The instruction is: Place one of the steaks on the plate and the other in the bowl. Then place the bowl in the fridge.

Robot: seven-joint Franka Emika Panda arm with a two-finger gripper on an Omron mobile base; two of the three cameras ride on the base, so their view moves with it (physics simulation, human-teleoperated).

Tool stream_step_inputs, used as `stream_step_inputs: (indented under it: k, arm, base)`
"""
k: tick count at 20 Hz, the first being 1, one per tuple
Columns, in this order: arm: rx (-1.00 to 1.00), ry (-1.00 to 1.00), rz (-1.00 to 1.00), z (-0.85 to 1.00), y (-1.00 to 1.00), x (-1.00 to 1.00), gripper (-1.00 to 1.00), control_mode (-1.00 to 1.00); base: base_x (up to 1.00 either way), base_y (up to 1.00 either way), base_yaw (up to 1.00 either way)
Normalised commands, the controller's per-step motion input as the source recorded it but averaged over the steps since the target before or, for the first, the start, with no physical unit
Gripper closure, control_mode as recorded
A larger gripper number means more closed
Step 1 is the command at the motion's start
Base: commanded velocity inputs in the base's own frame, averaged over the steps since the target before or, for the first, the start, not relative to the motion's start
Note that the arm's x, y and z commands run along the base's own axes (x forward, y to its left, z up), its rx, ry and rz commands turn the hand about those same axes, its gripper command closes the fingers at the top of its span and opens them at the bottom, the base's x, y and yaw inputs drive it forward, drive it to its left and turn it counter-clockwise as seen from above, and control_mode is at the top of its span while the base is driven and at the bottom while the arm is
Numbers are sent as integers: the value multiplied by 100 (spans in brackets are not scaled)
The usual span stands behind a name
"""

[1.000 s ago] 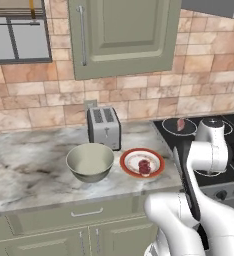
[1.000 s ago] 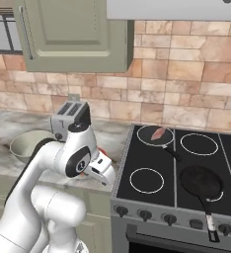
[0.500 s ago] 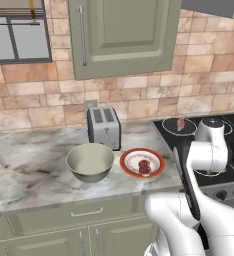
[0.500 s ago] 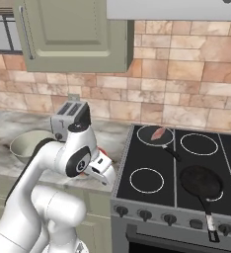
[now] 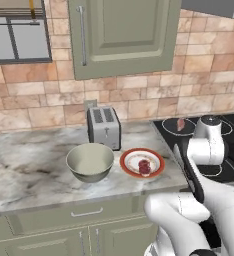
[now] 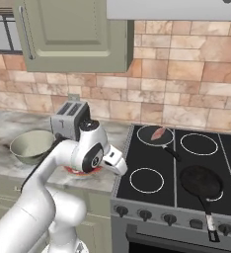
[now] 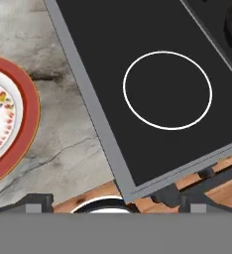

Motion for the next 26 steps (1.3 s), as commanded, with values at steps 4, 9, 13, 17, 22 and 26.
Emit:
stream_step_inputs:
  k: [4, 9, 13, 17, 22, 26]
  arm:
    - [0, 3, 0, 60, -42, 100, -100, -100]
    - [2, 9, 1, 1, -49, 100, -100, -100]
    - [6, 6, 2, 2, -60, 99, -100, -100]
    - [8, 0, 2, 0, -52, 95, -100, -100]
    - [4, 5, 2, 0, -51, 86, -100, -100]
    - [0, 2, 6, 0, -20, 35, -100, -100]
  base:
    - [0, 0, 0]
    - [0, 0, 0]
    - [0, 0, 0]
    - [0, 0, 0]
    - [0, 0, 0]
    - [0, 0, 0]
